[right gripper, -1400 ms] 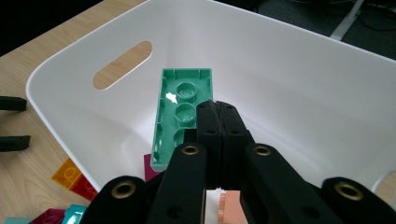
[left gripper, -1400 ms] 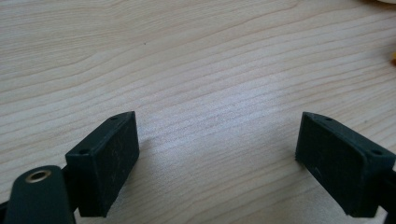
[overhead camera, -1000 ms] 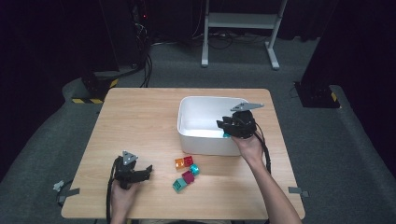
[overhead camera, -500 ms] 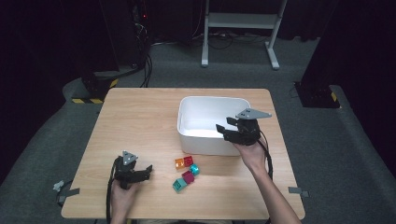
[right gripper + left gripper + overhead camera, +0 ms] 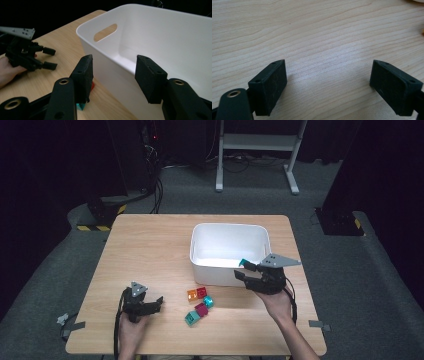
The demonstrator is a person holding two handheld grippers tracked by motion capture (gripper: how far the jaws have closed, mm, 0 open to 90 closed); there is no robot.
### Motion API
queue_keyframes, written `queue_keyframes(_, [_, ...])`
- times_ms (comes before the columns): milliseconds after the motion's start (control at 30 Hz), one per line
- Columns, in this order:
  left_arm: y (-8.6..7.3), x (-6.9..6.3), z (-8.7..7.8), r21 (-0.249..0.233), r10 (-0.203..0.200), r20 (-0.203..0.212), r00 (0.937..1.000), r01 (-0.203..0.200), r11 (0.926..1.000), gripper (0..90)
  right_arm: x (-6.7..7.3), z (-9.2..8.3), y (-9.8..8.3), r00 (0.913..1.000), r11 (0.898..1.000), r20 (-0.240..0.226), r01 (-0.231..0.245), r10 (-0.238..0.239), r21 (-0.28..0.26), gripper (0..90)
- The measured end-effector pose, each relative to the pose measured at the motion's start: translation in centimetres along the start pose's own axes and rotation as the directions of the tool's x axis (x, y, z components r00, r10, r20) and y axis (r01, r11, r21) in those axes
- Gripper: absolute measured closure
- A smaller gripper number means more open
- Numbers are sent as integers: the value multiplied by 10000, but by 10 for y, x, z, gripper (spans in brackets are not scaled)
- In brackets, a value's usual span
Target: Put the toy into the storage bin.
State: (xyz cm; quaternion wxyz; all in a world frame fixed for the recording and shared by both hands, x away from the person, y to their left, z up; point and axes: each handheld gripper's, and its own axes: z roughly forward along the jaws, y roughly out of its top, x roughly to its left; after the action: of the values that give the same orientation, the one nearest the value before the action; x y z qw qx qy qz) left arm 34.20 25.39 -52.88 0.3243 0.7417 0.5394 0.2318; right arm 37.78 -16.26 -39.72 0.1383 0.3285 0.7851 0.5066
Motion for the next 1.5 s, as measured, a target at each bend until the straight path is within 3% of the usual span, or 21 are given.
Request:
queue_keyframes(400, [0,0,0,-13,3,14,10000,-3,10000,144,21,18,-42,9994,9987,-69,333,-331,378,535])
queue_keyframes(700, [0,0,0,-6,43,31,10000,-43,10000,145,29,34,-59,9997,9978,-260,-17,35,661,536])
queue_keyframes(1033, [-1,0,-1,-35,21,60,10000,-20,10000,149,32,46,-63,9997,9964,-232,-53,73,850,538])
queue_keyframes(1167, [0,0,0,-25,38,37,10000,-38,10000,150,29,53,-64,9989,9951,-332,-293,326,940,540])
queue_keyframes(1500, [0,0,0,-20,56,43,10000,-55,10000,152,40,74,-64,9973,9910,-672,-198,289,1321,535])
